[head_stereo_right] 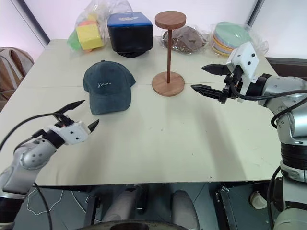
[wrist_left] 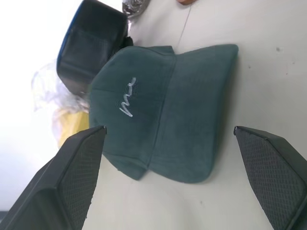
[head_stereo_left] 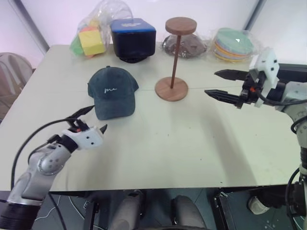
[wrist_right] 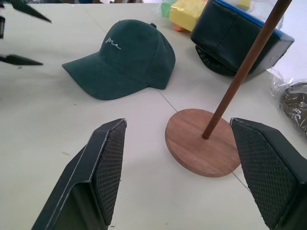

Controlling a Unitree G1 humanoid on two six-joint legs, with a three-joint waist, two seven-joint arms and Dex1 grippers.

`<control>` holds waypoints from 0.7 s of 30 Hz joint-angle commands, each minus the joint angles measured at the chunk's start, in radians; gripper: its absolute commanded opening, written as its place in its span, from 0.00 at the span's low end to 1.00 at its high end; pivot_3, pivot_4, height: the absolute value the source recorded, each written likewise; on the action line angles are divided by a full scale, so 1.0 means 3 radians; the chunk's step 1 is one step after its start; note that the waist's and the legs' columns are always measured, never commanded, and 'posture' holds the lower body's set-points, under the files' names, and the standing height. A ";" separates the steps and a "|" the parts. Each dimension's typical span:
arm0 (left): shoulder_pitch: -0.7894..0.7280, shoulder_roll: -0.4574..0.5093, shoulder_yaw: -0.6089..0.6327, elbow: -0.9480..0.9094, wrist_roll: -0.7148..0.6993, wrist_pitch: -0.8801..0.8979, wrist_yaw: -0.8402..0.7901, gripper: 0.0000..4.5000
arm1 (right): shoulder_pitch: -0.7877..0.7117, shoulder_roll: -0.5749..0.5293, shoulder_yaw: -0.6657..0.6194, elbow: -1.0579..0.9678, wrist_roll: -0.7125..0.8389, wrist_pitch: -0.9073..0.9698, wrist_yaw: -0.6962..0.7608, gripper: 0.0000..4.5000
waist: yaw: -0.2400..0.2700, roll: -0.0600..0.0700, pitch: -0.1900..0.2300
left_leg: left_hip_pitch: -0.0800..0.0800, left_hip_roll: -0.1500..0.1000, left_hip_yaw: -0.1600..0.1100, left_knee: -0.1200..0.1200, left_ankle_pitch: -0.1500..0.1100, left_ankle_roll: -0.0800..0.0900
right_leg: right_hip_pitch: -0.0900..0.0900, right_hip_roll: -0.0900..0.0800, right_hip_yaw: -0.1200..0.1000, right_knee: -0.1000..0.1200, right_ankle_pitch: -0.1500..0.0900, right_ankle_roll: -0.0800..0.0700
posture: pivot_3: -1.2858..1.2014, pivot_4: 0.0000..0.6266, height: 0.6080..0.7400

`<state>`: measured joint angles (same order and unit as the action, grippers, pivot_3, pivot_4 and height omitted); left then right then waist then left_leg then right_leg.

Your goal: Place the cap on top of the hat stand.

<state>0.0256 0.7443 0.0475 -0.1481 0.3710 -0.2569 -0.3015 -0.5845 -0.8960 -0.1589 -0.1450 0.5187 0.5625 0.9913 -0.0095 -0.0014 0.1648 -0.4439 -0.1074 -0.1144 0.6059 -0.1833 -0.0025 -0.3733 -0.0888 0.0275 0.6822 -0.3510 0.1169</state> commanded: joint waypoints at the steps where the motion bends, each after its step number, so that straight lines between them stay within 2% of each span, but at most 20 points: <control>1: -0.0080 -0.0057 -0.0090 0.0170 0.0185 -0.0159 0.0172 1.00 | -0.0066 -0.0009 -0.0043 -0.0111 0.0025 -0.0004 -0.0021 0.79 | -0.0001 0.0000 0.0000 | 0.0000 0.0000 0.0000 0.0000 0.0000 0.0000 | 0.0000 0.0001 0.0000 0.0000 0.0000 0.0000 | 0.52 0.24 1.00; 21: -0.0839 -0.0165 -0.0437 0.1412 0.0741 -0.0333 0.0782 1.00 | -0.0022 -0.0021 -0.0102 -0.0228 0.0051 0.0052 -0.0125 0.79 | -0.0005 0.0000 -0.0001 | 0.0001 -0.0001 -0.0003 0.0006 0.0001 0.0000 | 0.0001 0.0002 -0.0005 0.0007 0.0000 0.0001 | 0.52 0.24 1.00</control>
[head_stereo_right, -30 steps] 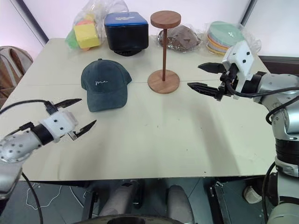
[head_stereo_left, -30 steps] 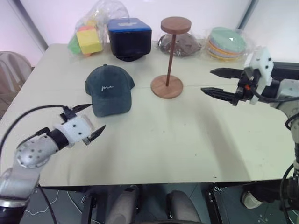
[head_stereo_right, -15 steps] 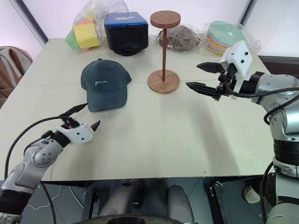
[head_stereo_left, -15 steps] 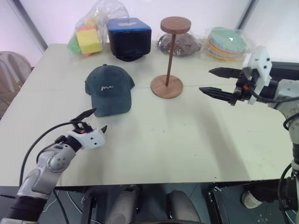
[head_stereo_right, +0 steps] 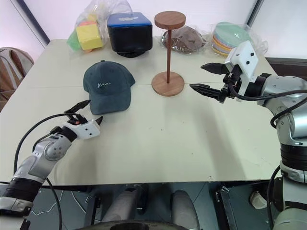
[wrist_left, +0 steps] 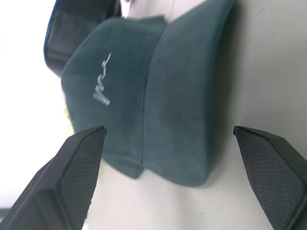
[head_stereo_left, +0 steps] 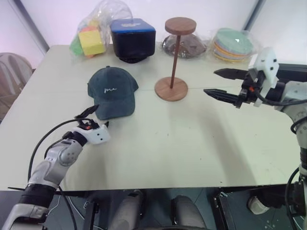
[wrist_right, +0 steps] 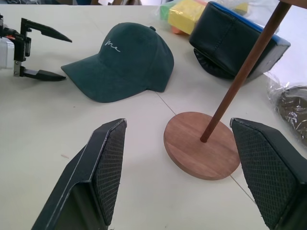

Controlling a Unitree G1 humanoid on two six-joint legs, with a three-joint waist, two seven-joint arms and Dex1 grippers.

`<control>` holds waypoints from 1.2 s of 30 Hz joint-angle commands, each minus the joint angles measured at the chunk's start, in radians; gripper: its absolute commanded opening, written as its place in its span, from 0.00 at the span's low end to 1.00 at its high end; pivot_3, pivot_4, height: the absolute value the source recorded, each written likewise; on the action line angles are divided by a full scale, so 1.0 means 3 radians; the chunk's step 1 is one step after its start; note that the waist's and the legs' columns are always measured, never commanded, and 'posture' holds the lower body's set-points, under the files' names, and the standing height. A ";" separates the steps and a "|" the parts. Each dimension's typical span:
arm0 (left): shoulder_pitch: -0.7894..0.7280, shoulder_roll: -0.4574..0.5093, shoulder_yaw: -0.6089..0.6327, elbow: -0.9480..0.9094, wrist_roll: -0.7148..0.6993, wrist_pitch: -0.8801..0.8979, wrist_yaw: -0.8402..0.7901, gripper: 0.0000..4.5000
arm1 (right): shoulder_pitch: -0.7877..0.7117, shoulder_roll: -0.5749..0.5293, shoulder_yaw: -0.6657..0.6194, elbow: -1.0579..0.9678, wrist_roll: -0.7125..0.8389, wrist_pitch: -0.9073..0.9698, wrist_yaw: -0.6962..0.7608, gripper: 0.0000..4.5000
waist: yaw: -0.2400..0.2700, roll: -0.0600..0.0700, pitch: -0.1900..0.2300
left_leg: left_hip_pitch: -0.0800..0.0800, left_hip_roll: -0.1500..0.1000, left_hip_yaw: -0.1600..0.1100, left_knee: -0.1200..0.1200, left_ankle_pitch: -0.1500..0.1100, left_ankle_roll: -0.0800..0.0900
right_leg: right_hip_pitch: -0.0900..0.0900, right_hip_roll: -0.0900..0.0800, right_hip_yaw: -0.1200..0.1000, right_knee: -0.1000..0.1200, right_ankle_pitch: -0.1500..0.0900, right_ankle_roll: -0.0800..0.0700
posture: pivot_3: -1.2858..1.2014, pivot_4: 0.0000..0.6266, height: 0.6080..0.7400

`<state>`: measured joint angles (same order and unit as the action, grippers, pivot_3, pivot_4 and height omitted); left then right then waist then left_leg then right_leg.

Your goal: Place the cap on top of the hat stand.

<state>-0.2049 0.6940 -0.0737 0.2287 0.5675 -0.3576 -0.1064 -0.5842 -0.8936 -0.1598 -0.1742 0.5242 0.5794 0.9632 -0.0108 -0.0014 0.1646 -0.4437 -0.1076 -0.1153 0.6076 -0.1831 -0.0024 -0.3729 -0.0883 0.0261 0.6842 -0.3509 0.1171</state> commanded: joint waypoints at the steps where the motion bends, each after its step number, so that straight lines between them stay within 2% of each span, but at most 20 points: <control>1: -0.0095 -0.0003 -0.0048 0.0215 0.0099 -0.0002 0.0166 1.00 | -0.0020 -0.0031 -0.0103 -0.0138 0.0037 0.0001 -0.0036 0.79 | 0.0000 0.0000 0.0000 | 0.0000 0.0000 0.0000 0.0000 0.0000 0.0000 | 0.0000 0.0000 0.0000 0.0000 0.0000 0.0000 | 0.52 0.24 1.00; 23: -0.0422 -0.0185 -0.0368 0.0887 0.0175 -0.0064 0.0558 1.00 | -0.0060 -0.0091 -0.0109 -0.0131 0.0030 0.0039 -0.0025 0.79 | 0.0073 0.0013 -0.0012 | 0.0005 -0.0001 -0.0002 0.0013 0.0000 0.0000 | 0.0000 0.0000 -0.0002 0.0006 0.0001 0.0001 | 0.52 0.24 1.00; 24: -0.0424 -0.0186 -0.0379 0.0905 0.0179 -0.0070 0.0585 0.88 | -0.0061 -0.0093 -0.0109 -0.0129 0.0028 0.0036 -0.0025 0.79 | 0.0073 0.0014 -0.0012 | 0.0005 -0.0001 -0.0002 0.0013 0.0000 0.0000 | 0.0000 0.0000 -0.0002 0.0006 0.0001 0.0001 | 0.52 0.24 1.00; 26: -0.0431 -0.0181 -0.0405 0.0936 0.0186 -0.0083 0.0635 0.73 | -0.0066 -0.0095 -0.0109 -0.0125 0.0026 0.0034 -0.0025 0.79 | 0.0070 0.0014 -0.0012 | 0.0005 -0.0001 -0.0002 0.0013 0.0000 0.0000 | 0.0001 0.0000 -0.0001 0.0006 0.0001 0.0001 | 0.52 0.24 1.00; 28: -0.0440 -0.0179 -0.0426 0.0968 0.0197 -0.0103 0.0678 0.48 | -0.0069 -0.0096 -0.0106 -0.0122 0.0022 0.0031 -0.0027 0.79 | 0.0070 0.0018 -0.0015 | 0.0004 -0.0001 -0.0002 0.0012 0.0000 0.0000 | 0.0001 0.0000 -0.0001 0.0007 0.0001 0.0001 | 0.52 0.24 1.00; 32: -0.0442 -0.0189 -0.0444 0.1009 0.0209 -0.0129 0.0755 0.04 | -0.0061 -0.0108 -0.0114 -0.0122 0.0020 0.0025 -0.0026 0.79 | 0.0083 0.0041 -0.0030 | 0.0007 -0.0002 -0.0002 0.0013 0.0000 0.0000 | 0.0001 -0.0001 -0.0001 0.0008 0.0000 0.0001 | 0.52 0.24 1.00; 36: -0.0424 -0.0184 -0.0440 0.1006 0.0245 -0.0158 0.0891 0.04 | -0.0052 -0.0120 -0.0123 -0.0129 0.0025 0.0027 -0.0029 0.79 | 0.0079 0.0045 -0.0034 | 0.0008 -0.0002 -0.0002 0.0013 0.0000 0.0000 | 0.0002 -0.0001 -0.0001 0.0008 0.0000 0.0001 | 0.52 0.24 1.00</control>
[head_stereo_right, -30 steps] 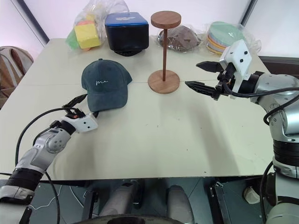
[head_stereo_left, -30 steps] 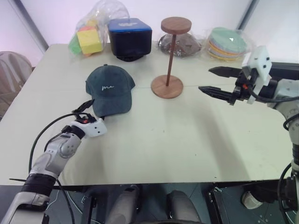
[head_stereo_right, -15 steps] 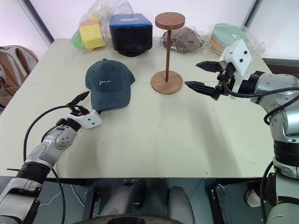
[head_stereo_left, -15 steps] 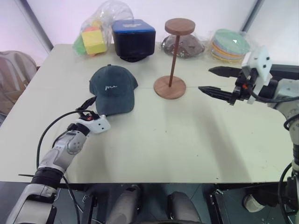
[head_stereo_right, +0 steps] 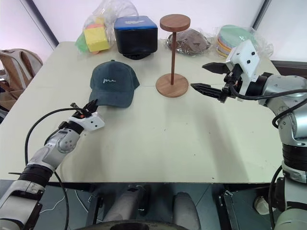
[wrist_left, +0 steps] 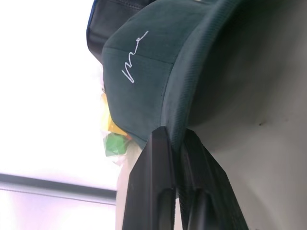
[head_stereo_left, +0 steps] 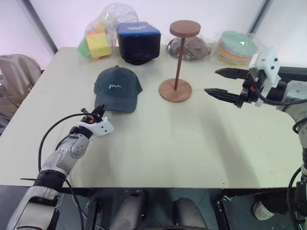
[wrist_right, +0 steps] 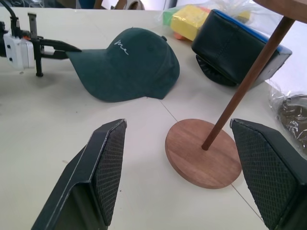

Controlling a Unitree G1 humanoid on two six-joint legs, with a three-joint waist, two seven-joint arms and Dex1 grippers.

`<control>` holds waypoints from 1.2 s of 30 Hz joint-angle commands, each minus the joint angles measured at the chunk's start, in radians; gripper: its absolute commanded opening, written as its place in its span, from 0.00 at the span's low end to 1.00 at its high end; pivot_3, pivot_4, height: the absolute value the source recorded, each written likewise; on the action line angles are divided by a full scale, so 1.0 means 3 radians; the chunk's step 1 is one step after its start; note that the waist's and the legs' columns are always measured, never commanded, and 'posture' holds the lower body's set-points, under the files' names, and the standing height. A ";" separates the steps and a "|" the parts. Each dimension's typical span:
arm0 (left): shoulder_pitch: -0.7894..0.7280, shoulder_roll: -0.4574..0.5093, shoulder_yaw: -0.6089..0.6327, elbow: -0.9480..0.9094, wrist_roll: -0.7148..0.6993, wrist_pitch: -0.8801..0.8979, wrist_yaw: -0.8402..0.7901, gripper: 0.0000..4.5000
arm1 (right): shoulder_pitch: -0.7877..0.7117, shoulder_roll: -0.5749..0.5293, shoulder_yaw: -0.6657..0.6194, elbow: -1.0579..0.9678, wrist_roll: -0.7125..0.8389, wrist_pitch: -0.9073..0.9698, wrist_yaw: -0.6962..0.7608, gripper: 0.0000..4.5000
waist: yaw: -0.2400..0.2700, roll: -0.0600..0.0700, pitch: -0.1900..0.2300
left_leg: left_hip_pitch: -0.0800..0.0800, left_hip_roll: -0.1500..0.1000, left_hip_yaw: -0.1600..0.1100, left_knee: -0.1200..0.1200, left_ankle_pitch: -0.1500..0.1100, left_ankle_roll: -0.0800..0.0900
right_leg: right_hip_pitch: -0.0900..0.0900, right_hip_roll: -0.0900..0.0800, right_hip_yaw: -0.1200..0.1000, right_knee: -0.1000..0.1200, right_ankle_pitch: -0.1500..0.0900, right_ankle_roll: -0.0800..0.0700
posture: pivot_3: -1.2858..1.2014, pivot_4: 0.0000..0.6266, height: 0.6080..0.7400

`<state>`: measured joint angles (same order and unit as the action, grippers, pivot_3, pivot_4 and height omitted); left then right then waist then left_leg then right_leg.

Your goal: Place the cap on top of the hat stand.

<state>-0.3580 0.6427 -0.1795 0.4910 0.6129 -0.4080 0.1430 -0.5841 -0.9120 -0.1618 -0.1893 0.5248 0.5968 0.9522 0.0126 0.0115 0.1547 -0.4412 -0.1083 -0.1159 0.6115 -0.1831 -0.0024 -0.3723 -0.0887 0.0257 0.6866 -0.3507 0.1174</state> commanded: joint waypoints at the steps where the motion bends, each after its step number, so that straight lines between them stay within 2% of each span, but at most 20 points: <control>1: 0.0094 -0.0007 -0.0084 0.0120 0.0115 0.0002 0.0117 0.04 | -0.0047 -0.0061 -0.0120 -0.0083 0.0026 -0.0028 0.0006 0.79 | 0.0002 0.0002 -0.0001 | 0.0000 0.0000 0.0000 0.0000 0.0000 0.0000 | 0.0000 0.0000 0.0000 0.0000 0.0000 0.0000 | 0.52 0.24 1.00; 12: 0.0127 0.0065 0.0207 -0.0377 0.0183 0.0008 0.0703 0.04 | -0.0059 -0.0066 -0.0108 -0.0068 0.0024 -0.0031 0.0010 0.79 | -0.0008 -0.0006 0.0003 | -0.0008 0.0000 0.0000 0.0000 0.0000 0.0000 | -0.0001 0.0002 0.0001 0.0004 0.0000 0.0000 | 0.52 0.24 1.00; 21: 0.0057 -0.0282 0.0613 -0.1172 -0.0149 0.0347 0.0666 0.04 | -0.0121 -0.0059 -0.0076 -0.0029 0.0007 -0.0042 0.0023 0.79 | -0.0003 -0.0011 0.0006 | -0.0011 0.0000 0.0000 0.0001 0.0000 0.0000 | -0.0001 0.0002 0.0000 0.0003 0.0000 0.0000 | 0.52 0.24 1.00; 27: -0.0351 -0.0538 0.0578 -0.1409 -0.0139 0.0543 0.0593 0.04 | -0.0201 -0.0077 -0.0056 0.0033 -0.0016 -0.0050 0.0059 0.79 | 0.0002 -0.0017 0.0009 | -0.0012 0.0000 0.0001 0.0003 0.0000 0.0000 | 0.0000 0.0003 -0.0003 0.0003 0.0000 0.0000 | 0.52 0.24 1.00; 36: -0.1228 -0.0957 0.0263 -0.1240 0.0030 0.0642 0.0572 0.04 | -0.0210 -0.0131 -0.0106 0.0030 -0.0029 -0.0040 0.0090 0.79 | -0.0001 -0.0021 0.0012 | -0.0013 0.0000 0.0002 0.0005 0.0001 0.0000 | 0.0001 0.0005 -0.0004 0.0002 0.0000 0.0001 | 0.52 0.24 1.00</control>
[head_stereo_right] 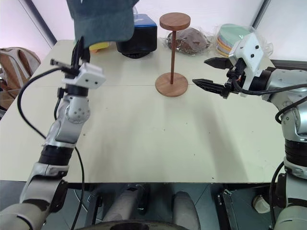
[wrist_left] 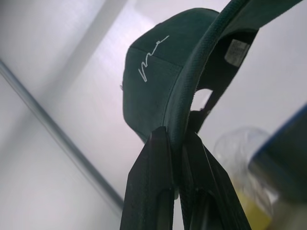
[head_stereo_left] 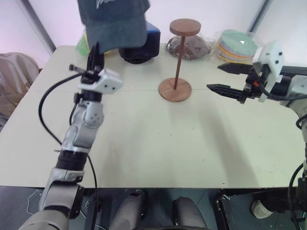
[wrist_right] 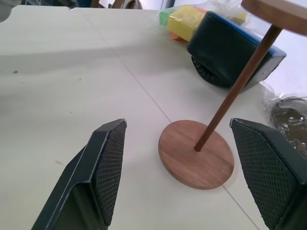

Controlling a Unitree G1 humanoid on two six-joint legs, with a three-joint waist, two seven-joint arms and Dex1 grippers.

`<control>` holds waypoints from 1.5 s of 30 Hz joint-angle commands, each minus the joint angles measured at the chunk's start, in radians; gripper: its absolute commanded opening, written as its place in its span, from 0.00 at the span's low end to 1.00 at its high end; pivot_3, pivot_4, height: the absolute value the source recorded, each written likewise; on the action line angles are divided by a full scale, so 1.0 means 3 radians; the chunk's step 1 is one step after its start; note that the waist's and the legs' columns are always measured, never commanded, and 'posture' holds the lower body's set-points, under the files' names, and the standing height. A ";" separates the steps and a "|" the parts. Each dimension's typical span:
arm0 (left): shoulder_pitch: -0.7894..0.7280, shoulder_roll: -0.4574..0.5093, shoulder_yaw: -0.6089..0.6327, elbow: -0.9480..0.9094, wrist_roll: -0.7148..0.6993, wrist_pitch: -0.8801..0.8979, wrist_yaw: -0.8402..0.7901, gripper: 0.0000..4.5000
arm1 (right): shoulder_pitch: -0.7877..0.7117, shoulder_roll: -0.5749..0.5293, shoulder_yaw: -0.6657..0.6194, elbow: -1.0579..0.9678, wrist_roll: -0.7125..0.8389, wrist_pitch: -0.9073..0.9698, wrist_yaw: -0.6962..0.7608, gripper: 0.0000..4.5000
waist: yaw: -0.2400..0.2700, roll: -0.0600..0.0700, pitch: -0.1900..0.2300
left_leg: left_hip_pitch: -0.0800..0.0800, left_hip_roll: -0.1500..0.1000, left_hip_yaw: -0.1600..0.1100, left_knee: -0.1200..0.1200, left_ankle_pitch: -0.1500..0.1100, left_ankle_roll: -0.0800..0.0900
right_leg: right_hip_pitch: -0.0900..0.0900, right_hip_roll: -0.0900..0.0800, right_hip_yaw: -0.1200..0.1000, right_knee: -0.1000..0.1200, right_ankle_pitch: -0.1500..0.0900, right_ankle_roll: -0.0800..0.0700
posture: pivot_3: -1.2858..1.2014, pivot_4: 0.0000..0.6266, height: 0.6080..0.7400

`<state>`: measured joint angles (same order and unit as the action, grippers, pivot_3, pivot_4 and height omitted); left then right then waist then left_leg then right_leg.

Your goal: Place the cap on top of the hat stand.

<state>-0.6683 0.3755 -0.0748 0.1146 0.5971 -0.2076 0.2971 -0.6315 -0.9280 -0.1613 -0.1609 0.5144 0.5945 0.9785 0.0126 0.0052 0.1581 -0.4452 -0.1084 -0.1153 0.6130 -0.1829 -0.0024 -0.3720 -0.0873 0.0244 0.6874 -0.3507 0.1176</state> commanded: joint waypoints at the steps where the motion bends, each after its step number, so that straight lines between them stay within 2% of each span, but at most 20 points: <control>1: -0.0252 -0.0101 -0.0122 0.0061 0.0104 -0.0035 0.0082 0.04 | -0.0045 -0.0084 -0.0117 -0.0070 0.0007 -0.0032 0.0001 0.79 | -0.0001 0.0000 0.0000 | 0.0000 0.0000 0.0001 0.0000 0.0000 0.0000 | 0.0000 0.0000 0.0000 0.0000 0.0000 0.0000 | 0.52 0.24 1.00; 9: -0.0645 -0.0416 -0.0334 0.0414 0.0223 -0.0068 0.0299 0.04 | 0.0039 -0.0113 -0.0182 -0.0141 0.0028 -0.0006 -0.0046 0.79 | -0.0001 -0.0011 0.0007 | 0.0000 0.0001 0.0001 0.0000 0.0000 0.0000 | -0.0001 0.0002 0.0001 0.0001 0.0000 0.0000 | 0.52 0.24 1.00; 19: -0.0865 -0.0699 -0.0603 0.0723 0.0377 -0.0120 0.0454 0.04 | 0.0103 -0.0102 -0.0205 -0.0236 0.0056 0.0041 -0.0130 0.79 | 0.0001 -0.0018 0.0011 | 0.0000 0.0000 0.0001 0.0002 0.0000 0.0000 | 0.0000 0.0002 0.0001 0.0001 0.0000 0.0001 | 0.52 0.24 1.00; 30: -0.0675 -0.0817 -0.0955 0.0910 0.0519 -0.0203 0.0467 0.04 | 0.0185 -0.0116 -0.0262 -0.0311 0.0105 0.0085 -0.0168 0.79 | -0.0001 -0.0018 0.0011 | 0.0000 0.0000 0.0001 0.0002 0.0000 0.0000 | -0.0001 0.0002 0.0001 0.0001 0.0000 0.0001 | 0.52 0.24 1.00; 45: -0.0376 -0.0793 -0.1142 0.1036 0.0676 -0.0183 0.0580 0.04 | 0.0243 -0.0111 -0.0294 -0.0375 0.0127 0.0133 -0.0184 0.79 | 0.0002 -0.0018 0.0011 | -0.0001 0.0000 0.0001 0.0002 0.0000 0.0000 | -0.0001 0.0002 0.0001 0.0002 0.0000 0.0001 | 0.52 0.24 1.00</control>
<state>-0.7757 0.1418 -0.4174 0.4510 0.7933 -0.2538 0.4450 -0.5525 -0.9443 -0.2104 -0.2401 0.5366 0.6364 0.9284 0.0131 -0.0003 0.1614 -0.4454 -0.1085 -0.1150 0.6137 -0.1828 -0.0024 -0.3722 -0.0868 0.0247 0.6879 -0.3506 0.1178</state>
